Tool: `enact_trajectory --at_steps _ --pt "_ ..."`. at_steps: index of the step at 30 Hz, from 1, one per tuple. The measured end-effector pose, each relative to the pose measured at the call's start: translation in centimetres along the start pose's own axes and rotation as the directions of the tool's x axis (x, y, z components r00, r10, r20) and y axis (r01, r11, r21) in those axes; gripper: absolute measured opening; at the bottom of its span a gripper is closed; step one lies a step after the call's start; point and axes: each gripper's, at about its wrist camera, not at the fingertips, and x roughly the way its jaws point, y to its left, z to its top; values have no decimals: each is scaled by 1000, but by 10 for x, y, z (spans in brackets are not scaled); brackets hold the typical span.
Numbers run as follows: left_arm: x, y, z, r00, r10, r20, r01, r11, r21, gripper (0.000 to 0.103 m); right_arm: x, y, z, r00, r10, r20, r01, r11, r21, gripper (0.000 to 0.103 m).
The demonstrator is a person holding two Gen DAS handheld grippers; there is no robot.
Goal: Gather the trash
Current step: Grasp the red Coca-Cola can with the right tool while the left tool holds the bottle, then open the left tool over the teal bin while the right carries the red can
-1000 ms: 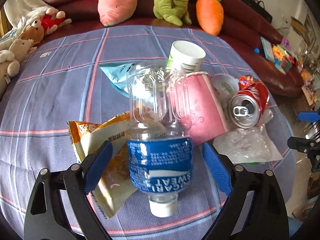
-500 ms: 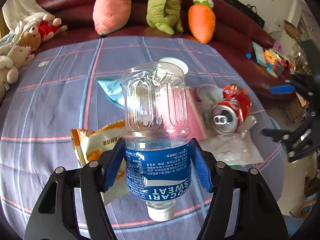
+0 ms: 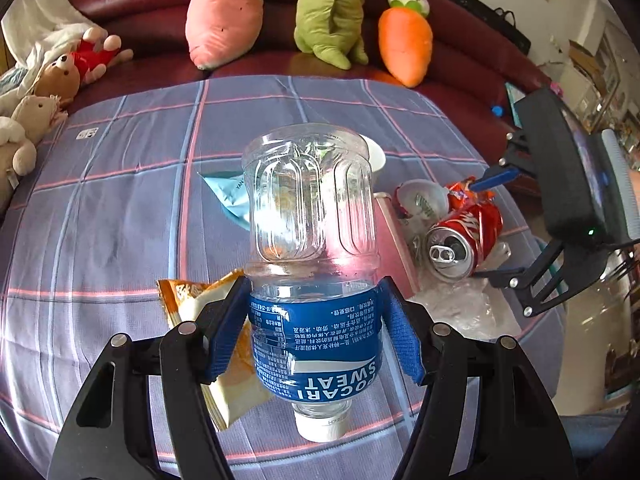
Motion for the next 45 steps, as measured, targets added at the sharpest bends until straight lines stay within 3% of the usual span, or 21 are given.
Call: enact_trajectory --at_steps 3,7,18,25,31,37,45 --pt "6 1 1 1000 -9 -12 8 1000 -15 66 9 -4 3 999 35 11 -35 999 10 69" --pt "12 -1 0 1000 -6 -26 6 1000 -8 66 13 -9 3 998 53 35 -56 996 73 68" --pt "-10 -22 3 1000 -9 11 9 1000 16 66 -36 -17 -23 995 12 100 -41 956 291 67" --pt "-23 -61 6 999 -41 32 39 997 60 66 -60 -15 -73 992 -13 125 -50 870 491 67" --pt "-21 -115 14 993 -109 37 103 987 119 66 -74 -19 -140 983 -23 183 -112 715 690 67" --pt "0 -185 22 985 -172 -12 171 962 211 66 -79 -24 -240 970 -84 227 -156 499 852 67" --pt "37 -299 30 967 -240 -88 256 905 340 66 -66 -12 -378 970 -143 194 -163 203 965 67"
